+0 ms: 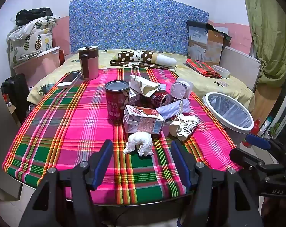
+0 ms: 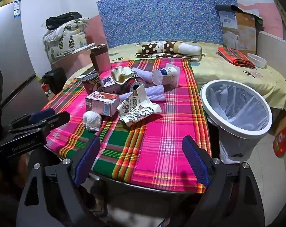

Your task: Collect trash

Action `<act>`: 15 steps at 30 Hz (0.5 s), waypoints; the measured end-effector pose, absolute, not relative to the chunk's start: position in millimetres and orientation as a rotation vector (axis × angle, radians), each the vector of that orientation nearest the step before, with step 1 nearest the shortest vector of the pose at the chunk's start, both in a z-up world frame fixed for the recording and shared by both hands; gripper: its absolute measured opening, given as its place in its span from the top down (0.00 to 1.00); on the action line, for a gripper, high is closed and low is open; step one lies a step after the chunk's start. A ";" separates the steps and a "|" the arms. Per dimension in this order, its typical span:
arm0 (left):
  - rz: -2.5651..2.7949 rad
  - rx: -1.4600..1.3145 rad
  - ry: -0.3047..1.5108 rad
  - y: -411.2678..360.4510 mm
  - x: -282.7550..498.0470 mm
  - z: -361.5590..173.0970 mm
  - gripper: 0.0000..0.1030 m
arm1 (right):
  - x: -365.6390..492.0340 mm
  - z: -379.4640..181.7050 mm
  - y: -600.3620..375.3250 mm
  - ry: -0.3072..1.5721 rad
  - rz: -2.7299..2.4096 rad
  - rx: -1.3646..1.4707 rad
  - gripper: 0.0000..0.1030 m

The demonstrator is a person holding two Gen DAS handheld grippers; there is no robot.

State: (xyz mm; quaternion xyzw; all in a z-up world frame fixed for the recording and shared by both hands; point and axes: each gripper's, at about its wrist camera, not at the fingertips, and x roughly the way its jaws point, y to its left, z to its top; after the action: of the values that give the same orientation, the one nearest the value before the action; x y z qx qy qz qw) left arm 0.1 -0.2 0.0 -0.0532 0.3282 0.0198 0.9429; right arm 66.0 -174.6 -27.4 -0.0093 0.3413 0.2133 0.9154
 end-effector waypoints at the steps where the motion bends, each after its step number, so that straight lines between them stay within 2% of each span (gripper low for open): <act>1: 0.039 -0.113 0.666 0.0 0.0 0.0 0.36 | 65.8 -27.2 -174.5 0.704 0.439 -0.019 0.14; 15: 0.020 -0.124 0.662 1.4 -1.8 2.1 0.36 | 64.5 -27.5 -174.4 0.710 0.439 -0.023 0.14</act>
State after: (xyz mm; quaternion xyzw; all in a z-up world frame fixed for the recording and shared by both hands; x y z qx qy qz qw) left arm -1.8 1.4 2.1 -0.0606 0.3246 0.0098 0.9438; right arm 64.5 -174.4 -27.5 -0.0113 0.3446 0.2134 0.9141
